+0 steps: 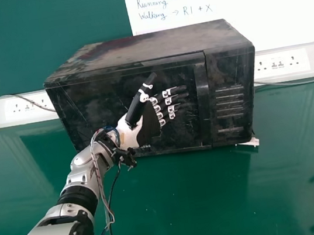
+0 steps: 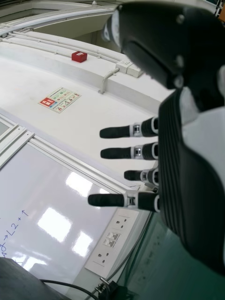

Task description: Open the door of oven

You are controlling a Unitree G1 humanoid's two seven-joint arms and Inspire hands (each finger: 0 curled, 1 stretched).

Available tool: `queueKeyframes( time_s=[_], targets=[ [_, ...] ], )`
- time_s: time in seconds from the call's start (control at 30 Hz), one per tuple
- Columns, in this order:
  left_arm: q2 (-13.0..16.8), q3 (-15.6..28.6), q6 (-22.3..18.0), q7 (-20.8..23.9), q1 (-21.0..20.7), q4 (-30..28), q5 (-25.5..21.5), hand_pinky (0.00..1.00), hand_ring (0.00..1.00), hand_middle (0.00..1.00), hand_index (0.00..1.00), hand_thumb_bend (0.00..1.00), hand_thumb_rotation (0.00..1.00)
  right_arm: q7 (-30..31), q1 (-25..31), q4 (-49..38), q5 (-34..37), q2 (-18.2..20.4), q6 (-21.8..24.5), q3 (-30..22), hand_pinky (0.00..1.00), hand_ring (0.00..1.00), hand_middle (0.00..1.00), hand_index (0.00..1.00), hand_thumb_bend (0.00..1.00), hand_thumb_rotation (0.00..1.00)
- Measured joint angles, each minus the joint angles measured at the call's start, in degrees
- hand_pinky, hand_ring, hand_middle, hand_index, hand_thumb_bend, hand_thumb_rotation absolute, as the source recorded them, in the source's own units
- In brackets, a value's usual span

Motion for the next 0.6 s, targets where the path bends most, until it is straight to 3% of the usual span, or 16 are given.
queueKeyframes(
  time_s=[0.6],
  targets=[
    [-1.34,-0.27,1.85,-0.61,0.00,-0.13,-0.05,0.51,0.70,0.82,0.83,0.91,0.97,-0.65,-0.01,-0.39,0.01,0.08,0.00,0.01,0.78,0.88,0.91,0.87,1.00,0.93]
  ],
)
